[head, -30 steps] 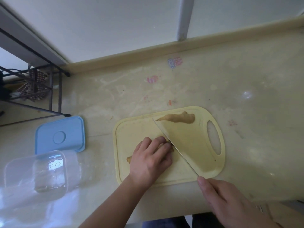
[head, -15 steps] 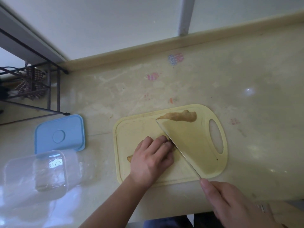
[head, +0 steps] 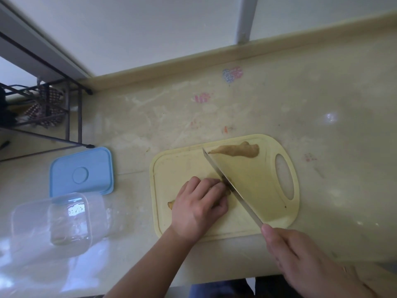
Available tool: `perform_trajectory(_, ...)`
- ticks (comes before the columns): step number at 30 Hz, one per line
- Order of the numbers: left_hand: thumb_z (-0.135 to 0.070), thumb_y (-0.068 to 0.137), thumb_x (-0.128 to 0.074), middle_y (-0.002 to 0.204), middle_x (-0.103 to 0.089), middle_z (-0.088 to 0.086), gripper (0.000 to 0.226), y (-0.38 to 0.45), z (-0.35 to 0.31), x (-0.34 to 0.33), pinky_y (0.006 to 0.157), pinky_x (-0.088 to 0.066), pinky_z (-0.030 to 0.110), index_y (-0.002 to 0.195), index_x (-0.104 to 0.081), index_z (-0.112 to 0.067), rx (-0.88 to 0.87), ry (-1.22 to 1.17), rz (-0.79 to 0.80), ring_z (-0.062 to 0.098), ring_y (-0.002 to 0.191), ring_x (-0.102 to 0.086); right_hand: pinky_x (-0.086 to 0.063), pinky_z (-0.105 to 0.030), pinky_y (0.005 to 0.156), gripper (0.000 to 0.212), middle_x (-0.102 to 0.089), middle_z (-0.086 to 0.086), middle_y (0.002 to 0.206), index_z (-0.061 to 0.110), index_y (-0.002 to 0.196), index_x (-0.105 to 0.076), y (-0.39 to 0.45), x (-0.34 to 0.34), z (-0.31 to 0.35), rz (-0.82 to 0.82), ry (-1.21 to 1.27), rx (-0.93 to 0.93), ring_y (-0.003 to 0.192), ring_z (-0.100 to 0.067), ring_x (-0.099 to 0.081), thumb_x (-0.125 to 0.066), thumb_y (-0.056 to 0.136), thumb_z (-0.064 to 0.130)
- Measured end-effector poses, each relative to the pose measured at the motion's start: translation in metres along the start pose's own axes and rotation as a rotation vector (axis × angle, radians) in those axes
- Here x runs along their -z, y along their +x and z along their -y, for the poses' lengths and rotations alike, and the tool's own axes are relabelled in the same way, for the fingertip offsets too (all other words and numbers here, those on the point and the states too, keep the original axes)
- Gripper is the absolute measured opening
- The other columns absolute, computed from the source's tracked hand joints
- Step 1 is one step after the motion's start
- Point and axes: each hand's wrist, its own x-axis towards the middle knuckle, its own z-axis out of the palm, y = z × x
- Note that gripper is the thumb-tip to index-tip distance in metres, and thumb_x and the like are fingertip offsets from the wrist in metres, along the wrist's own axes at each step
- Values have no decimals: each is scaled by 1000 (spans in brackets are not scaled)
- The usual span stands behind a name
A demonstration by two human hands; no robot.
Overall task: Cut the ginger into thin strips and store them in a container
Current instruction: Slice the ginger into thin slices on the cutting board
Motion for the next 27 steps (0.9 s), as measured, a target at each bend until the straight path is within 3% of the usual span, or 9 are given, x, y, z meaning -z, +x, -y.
perform_trajectory(4, -13, 84, -73, 92, -69, -2, 15, 0, 0, -1, 60, -51, 37, 96, -66, -17, -7, -4, -28, 25, 67, -55, -41, -23, 61, 71, -42, 3, 54, 5, 71, -45, -7, 1, 0, -30, -12, -42, 51, -7, -42, -30, 87, 72)
perform_trajectory(12, -11, 83, -75, 88, -67, -1, 11, 0, -1, 1, 60, -50, 36, 90, -67, -15, -20, 3, -32, 25, 66, -53, -44, -24, 66, 79, -53, -12, 62, 4, 74, -53, -11, -3, -2, -35, -18, -59, 58, -17, -54, -25, 73, 78)
perform_trajectory(19, -11, 84, -74, 89, -69, -1, 4, 0, -1, 0, 61, -51, 36, 88, -75, -12, -11, 6, -18, 24, 66, -56, -41, -28, 61, 69, -44, 2, 49, 16, 79, -49, -11, -3, 0, -22, 12, -33, 51, -7, -45, -23, 74, 80)
perform_trajectory(21, -11, 84, -74, 91, -70, -2, 5, 0, -1, 0, 61, -51, 37, 88, -75, -13, -7, 7, -18, 24, 66, -56, -43, -28, 64, 75, -45, 3, 52, 11, 76, -50, -13, -2, 2, -24, 29, -48, 52, -8, -45, -23, 71, 80)
perform_trajectory(23, -12, 84, -74, 92, -70, -2, 5, 0, 0, -1, 61, -51, 37, 89, -74, -13, -8, 0, -16, 24, 67, -56, -44, -19, 64, 85, -50, 2, 60, 5, 79, -58, -13, 2, 5, 4, -1, -93, 57, -12, -48, -21, 68, 81)
perform_trajectory(25, -12, 84, -73, 92, -70, -2, 5, 0, 0, 0, 61, -52, 36, 90, -74, -13, -14, -10, -11, 25, 67, -56, -39, -7, 61, 92, -64, -5, 78, 2, 97, -64, -10, 5, 8, 29, -82, -166, 78, -16, -55, -19, 76, 79)
perform_trajectory(26, -12, 85, -73, 92, -70, -2, 6, 0, 0, 0, 62, -52, 36, 90, -74, -13, -18, -13, -10, 25, 67, -57, -38, -5, 61, 91, -68, -5, 83, 4, 98, -65, -6, 7, 8, 36, -100, -172, 85, -15, -55, -18, 81, 80)
perform_trajectory(27, -12, 85, -73, 93, -70, -2, 7, 0, 0, 0, 62, -52, 36, 91, -73, -14, -19, -16, -10, 26, 67, -57, -39, -8, 63, 91, -66, 0, 75, 7, 87, -62, -1, 6, 8, 52, -92, -137, 78, -16, -56, -16, 80, 85)
